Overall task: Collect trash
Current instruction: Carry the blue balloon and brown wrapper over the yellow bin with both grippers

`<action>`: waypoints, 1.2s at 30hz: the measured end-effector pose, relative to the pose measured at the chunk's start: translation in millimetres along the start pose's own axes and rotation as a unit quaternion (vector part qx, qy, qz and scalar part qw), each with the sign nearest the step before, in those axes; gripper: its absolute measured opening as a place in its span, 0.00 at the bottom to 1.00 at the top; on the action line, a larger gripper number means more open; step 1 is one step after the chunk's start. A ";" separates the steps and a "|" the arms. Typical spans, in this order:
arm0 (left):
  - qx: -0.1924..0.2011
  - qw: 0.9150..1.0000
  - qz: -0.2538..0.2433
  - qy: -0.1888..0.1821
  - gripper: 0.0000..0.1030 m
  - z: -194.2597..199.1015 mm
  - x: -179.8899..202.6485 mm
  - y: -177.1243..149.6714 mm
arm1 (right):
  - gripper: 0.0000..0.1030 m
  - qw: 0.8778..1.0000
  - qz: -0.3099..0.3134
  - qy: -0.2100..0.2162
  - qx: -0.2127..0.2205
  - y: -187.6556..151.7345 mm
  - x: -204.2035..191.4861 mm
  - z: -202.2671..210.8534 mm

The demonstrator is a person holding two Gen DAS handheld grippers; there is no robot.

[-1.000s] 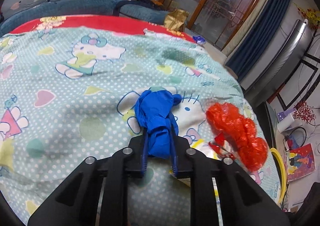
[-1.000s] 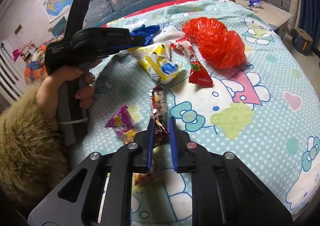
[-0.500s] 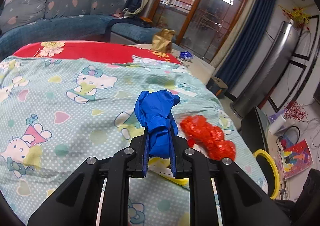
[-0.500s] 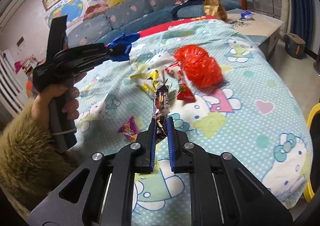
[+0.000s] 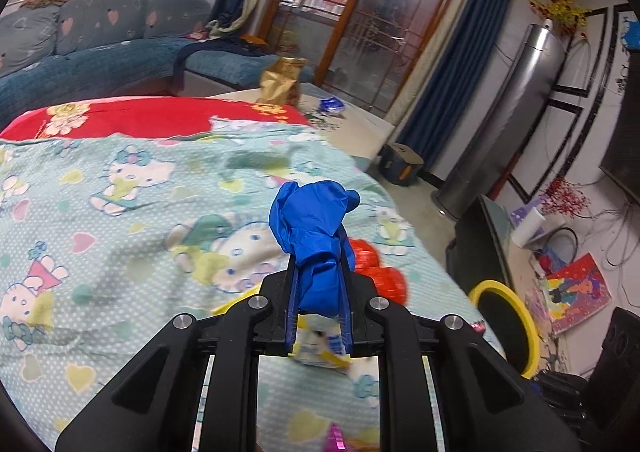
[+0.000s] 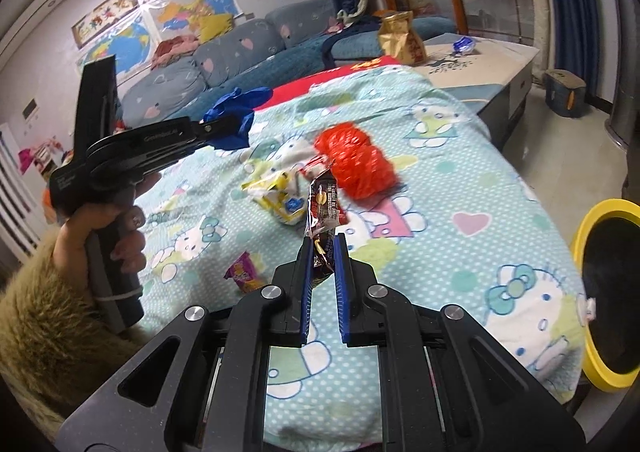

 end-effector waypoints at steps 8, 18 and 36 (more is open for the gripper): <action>-0.001 0.999 -0.022 -0.030 0.15 1.8 36.8 -0.5 | 0.06 0.999 -0.016 -0.026 0.028 10.6 24.7 22.4; -0.009 0.997 -0.043 -0.059 0.15 2.2 72.0 -7.9 | 0.06 0.996 -0.038 -0.060 0.051 13.3 53.5 43.9; -0.035 0.991 -0.076 -0.107 0.15 -9.7 129.5 -32.1 | 0.06 0.987 -0.067 -0.121 0.080 19.0 110.6 78.3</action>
Point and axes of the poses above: each gripper's, at about its wrist camera, not at the fingertips, and z roughly against the way its jaws point, x to its right, y to its top, the point moved 6 cm from there along -z, roughly the way its jaws point, and after that the axes turned 11 degrees about x, right-handed, at the moved point
